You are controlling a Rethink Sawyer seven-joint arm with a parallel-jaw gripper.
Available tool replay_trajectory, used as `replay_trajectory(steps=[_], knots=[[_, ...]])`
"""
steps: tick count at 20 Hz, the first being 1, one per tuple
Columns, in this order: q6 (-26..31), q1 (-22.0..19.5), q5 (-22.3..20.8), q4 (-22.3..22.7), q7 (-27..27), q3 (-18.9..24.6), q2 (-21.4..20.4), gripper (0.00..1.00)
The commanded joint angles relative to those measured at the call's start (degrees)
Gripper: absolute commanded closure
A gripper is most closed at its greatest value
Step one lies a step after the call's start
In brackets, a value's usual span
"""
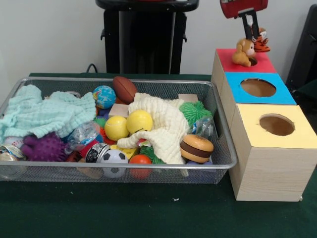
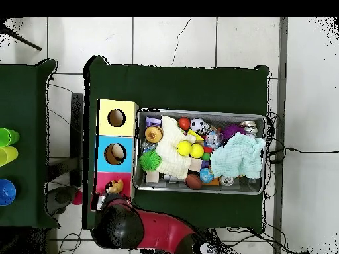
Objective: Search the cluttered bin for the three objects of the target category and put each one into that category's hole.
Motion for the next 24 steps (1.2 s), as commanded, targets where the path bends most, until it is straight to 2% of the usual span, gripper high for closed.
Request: replay_trajectory(steps=[1, 9, 15, 20, 24], knots=[[-4.18, -1.32, -0.79, 1.13, 18.67, 3.42, 0.98, 1.0], [0.15, -1.55, 0.75, 1.39, 21.32, 5.12, -3.26, 1.0], [-0.18, -1.29, -0.06, 0.23, 20.25, 3.64, -1.16, 1.0], [0.08, -2.14, -0.75, 0.34, 19.72, 4.56, -1.09, 1.0], [-1.55, -2.79, -2.39, 0.24, 18.22, 3.8, 0.83, 1.0]])
